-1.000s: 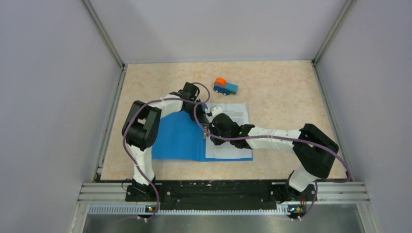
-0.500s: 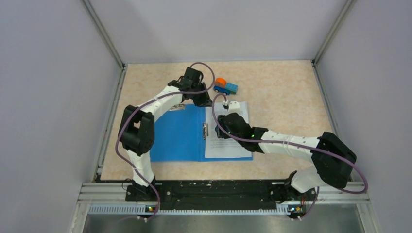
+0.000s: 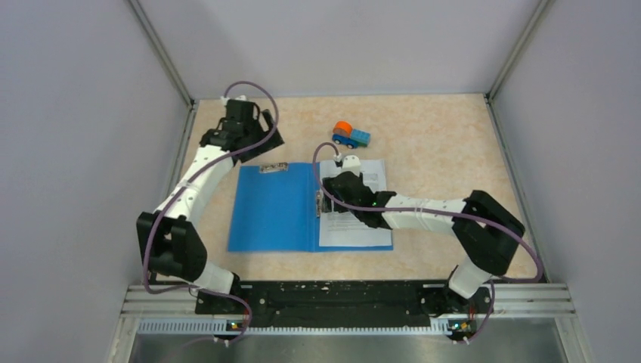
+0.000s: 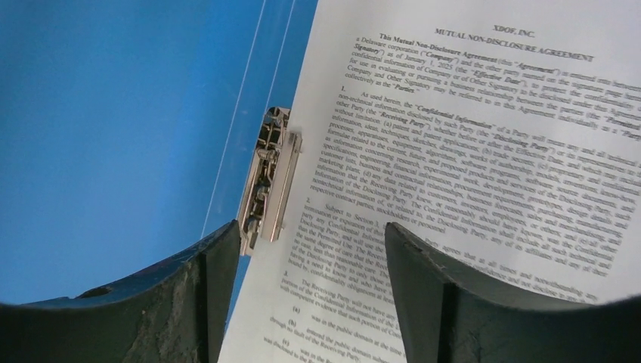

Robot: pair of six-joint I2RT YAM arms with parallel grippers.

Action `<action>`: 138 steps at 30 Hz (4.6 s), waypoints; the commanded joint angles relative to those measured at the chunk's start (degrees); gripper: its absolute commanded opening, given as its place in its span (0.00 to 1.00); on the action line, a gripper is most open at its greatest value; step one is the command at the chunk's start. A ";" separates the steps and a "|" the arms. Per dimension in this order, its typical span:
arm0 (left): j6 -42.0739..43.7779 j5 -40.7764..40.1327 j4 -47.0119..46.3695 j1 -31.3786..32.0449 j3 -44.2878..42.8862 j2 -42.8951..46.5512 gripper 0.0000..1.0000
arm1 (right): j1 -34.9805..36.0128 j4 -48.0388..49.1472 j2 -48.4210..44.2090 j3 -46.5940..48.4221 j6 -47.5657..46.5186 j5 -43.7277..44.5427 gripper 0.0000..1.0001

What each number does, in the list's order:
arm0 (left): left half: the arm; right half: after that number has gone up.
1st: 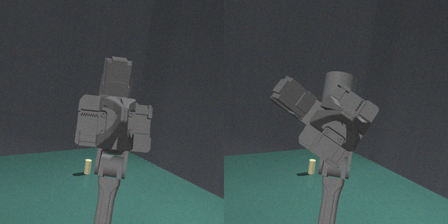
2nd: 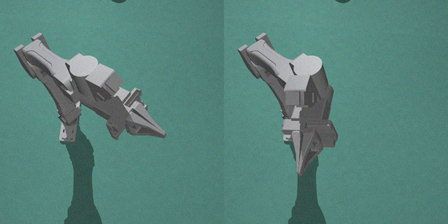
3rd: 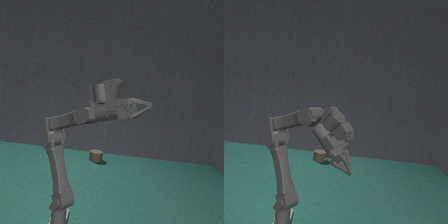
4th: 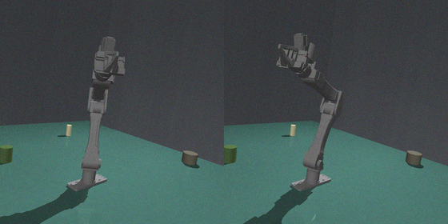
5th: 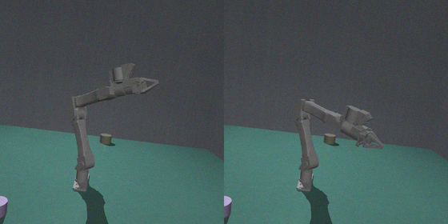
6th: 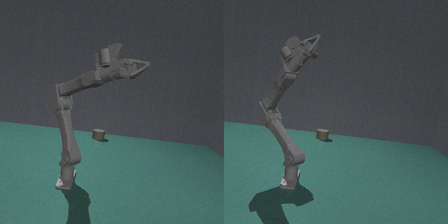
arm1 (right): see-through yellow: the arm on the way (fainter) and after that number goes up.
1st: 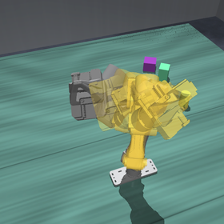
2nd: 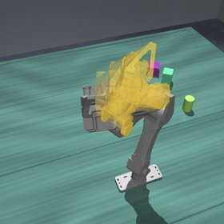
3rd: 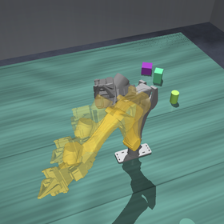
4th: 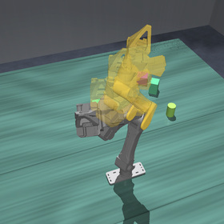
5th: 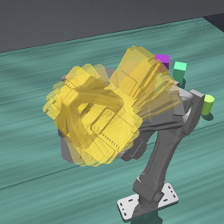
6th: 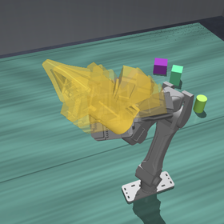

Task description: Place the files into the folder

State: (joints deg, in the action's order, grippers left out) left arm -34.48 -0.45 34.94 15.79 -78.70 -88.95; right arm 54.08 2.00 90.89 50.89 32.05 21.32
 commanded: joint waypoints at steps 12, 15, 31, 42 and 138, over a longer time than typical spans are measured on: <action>-1.43 -8.97 0.10 -16.18 17.65 18.41 0.98 | 1.16 -12.71 18.87 19.44 -1.01 1.87 0.72; -1.80 -8.48 -1.73 -17.81 20.56 18.80 0.98 | 2.58 -14.90 20.42 22.01 -1.74 4.17 0.72; -4.41 -11.73 -6.82 -22.52 27.26 15.04 0.98 | 3.76 -19.70 23.62 24.23 -2.92 3.64 0.40; -8.85 2.30 -12.48 -26.33 31.75 12.52 0.98 | -2.48 -11.40 13.65 8.71 0.98 -9.14 0.13; -1.64 1.05 -8.13 11.28 28.27 -4.42 0.40 | -11.09 7.14 -17.72 -26.39 15.92 -15.81 0.63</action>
State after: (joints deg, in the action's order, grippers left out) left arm -40.42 7.18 19.31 28.69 -53.23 -94.74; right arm 38.68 3.75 68.97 22.87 44.71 3.51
